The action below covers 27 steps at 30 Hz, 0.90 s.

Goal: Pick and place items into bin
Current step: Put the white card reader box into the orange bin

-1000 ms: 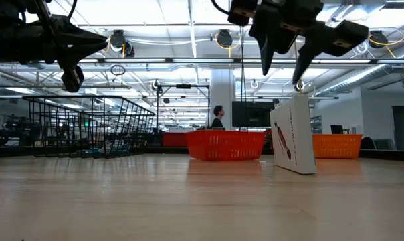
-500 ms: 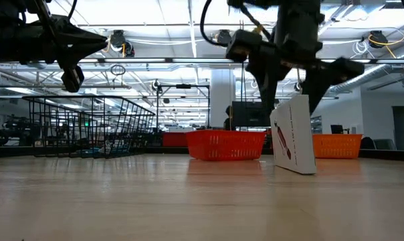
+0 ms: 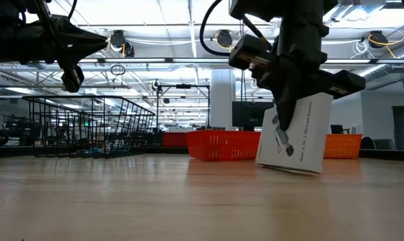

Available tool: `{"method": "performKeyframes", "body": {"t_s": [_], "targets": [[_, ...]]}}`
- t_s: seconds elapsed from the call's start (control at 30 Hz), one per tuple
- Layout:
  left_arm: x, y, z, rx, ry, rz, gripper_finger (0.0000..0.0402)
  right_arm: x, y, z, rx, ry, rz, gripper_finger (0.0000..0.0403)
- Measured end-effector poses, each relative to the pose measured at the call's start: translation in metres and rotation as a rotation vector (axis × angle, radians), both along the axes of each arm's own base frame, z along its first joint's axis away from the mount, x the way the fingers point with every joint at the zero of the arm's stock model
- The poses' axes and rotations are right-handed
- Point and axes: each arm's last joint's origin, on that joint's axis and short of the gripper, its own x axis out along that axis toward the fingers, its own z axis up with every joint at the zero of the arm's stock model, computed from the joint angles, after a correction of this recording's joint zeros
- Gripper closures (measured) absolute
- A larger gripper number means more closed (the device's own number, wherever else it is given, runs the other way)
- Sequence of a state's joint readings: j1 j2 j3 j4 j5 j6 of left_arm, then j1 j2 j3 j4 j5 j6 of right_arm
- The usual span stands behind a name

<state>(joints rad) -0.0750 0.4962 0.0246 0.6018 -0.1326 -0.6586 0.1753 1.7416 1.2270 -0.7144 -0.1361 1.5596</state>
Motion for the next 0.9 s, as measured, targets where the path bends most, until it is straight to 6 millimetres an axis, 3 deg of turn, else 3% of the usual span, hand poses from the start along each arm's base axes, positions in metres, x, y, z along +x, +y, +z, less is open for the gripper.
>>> {"method": "performKeyframes", "body": {"t_s": [0.33,0.57,0.73,0.9], "targets": [[0.0,0.0,0.0,0.0,0.0,0.0,0.0364,-0.002,-0.009,0.006,0.06,-0.029,0.139,0.0371],[0.0,0.0,0.0,0.0,0.002,0.0,0.0364,-0.001,-0.021,0.032,0.036,-0.205,0.192,0.0371],[0.0,0.0,0.0,0.0,0.003,0.0,0.0364,-0.027,-0.038,0.064,-0.128,-0.217,0.138,0.0371],[0.0,0.0,0.0,0.0,0.005,0.0,0.0364,-0.072,-0.065,0.105,-0.352,-0.226,0.029,0.037]]}}
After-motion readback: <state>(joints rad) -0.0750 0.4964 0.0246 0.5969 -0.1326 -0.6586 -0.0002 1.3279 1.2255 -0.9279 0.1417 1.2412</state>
